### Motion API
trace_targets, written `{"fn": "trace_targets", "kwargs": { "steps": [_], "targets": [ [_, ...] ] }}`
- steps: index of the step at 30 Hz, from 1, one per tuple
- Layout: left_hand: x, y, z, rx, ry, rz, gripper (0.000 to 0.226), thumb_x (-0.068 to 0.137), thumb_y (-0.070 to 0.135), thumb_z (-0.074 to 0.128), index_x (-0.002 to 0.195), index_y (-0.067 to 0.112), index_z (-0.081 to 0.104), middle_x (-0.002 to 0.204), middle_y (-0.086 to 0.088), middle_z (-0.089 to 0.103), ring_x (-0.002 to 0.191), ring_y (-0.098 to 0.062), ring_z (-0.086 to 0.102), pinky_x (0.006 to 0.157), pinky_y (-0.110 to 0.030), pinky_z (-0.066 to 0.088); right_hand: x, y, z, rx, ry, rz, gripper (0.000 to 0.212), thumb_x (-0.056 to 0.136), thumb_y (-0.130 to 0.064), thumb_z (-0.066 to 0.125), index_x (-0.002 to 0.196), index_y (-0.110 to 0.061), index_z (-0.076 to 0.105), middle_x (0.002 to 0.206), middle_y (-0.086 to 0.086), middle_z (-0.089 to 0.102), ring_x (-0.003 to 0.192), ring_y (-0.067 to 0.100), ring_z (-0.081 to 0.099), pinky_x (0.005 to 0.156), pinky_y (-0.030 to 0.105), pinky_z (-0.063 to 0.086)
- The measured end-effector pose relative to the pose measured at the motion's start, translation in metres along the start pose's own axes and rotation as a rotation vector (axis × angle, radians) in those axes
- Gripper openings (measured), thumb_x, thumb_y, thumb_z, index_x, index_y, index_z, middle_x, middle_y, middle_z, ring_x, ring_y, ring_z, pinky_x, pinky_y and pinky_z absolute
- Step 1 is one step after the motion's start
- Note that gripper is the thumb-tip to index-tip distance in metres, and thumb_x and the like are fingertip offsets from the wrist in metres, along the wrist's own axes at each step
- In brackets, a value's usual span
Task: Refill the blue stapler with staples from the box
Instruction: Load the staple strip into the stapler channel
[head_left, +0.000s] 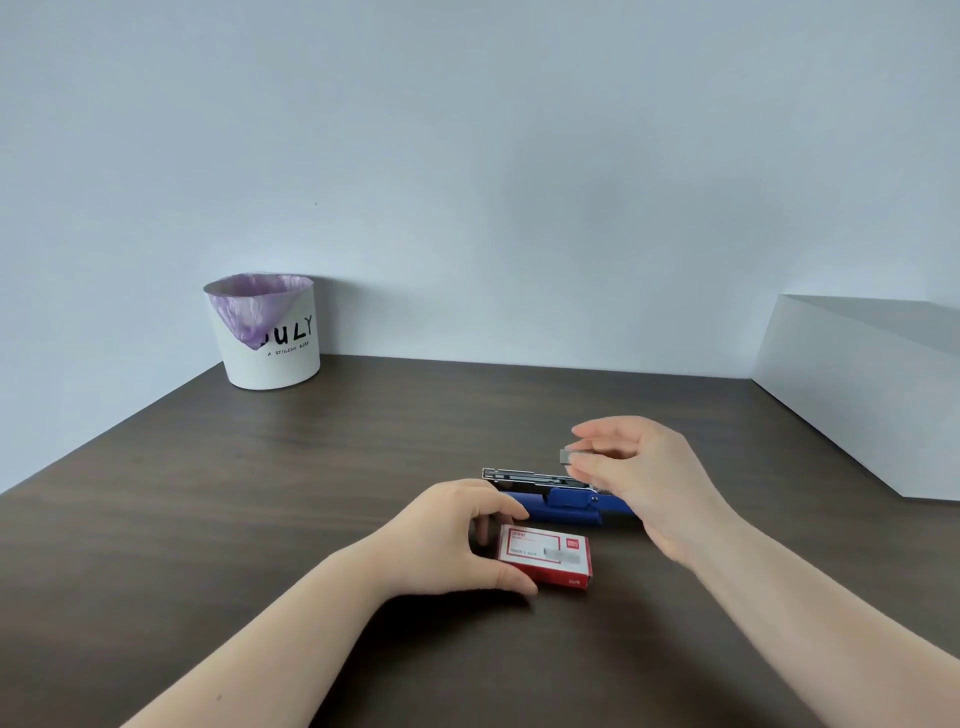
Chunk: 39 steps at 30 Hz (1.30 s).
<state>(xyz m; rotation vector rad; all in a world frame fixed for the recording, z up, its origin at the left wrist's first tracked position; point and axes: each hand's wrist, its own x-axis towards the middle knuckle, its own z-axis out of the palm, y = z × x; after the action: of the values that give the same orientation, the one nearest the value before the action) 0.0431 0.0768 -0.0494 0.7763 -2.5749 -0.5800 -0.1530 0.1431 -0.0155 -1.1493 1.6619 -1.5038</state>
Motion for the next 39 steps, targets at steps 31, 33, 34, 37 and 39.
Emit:
{"fn": "trace_targets", "kwargs": {
  "steps": [31,33,34,37,39],
  "targets": [
    [0.014,-0.026,0.001,-0.001,0.16,-0.152,0.039,0.087,0.024,0.06,0.125,0.023,0.056,0.124,0.007,0.063,0.115,-0.01,0.055,0.092,-0.019,0.038,0.019,0.001,0.015,-0.535,-0.239,-0.236,0.022,0.082,-0.018,0.07,0.104,-0.02,0.069,0.091,-0.007,0.077,0.082,-0.007,0.062,0.067,-0.002,0.04],
    [0.014,-0.028,0.001,0.004,0.161,-0.165,0.039,0.087,0.026,0.061,0.125,0.023,0.057,0.124,0.008,0.064,0.115,-0.009,0.055,0.091,-0.017,0.036,0.02,0.004,0.016,-0.561,-0.247,-0.248,0.023,0.082,-0.018,0.069,0.106,-0.019,0.069,0.092,-0.006,0.077,0.082,-0.008,0.061,0.072,0.003,0.039],
    [0.014,-0.029,0.001,0.005,0.16,-0.174,0.039,0.086,0.027,0.062,0.125,0.023,0.057,0.124,0.008,0.064,0.115,-0.009,0.055,0.091,-0.016,0.036,0.02,0.005,0.017,-0.573,-0.25,-0.256,0.024,0.082,-0.018,0.069,0.106,-0.018,0.069,0.093,-0.006,0.077,0.082,-0.008,0.061,0.074,0.005,0.039],
    [0.015,-0.03,0.0,-0.007,0.157,-0.186,0.039,0.086,0.029,0.063,0.124,0.024,0.058,0.122,0.01,0.064,0.109,-0.004,0.055,0.09,-0.015,0.036,0.021,0.007,0.019,-0.581,-0.239,-0.284,0.023,0.082,-0.019,0.07,0.105,-0.019,0.069,0.093,-0.006,0.076,0.082,-0.006,0.061,0.075,0.004,0.039],
    [0.015,-0.031,0.0,-0.01,0.153,-0.185,0.038,0.085,0.029,0.063,0.123,0.025,0.059,0.12,0.011,0.064,0.106,-0.003,0.055,0.087,-0.015,0.036,0.021,0.008,0.019,-0.554,-0.228,-0.293,0.022,0.082,-0.019,0.07,0.104,-0.02,0.069,0.092,-0.007,0.076,0.084,-0.005,0.063,0.075,0.004,0.039]
  ]
}}
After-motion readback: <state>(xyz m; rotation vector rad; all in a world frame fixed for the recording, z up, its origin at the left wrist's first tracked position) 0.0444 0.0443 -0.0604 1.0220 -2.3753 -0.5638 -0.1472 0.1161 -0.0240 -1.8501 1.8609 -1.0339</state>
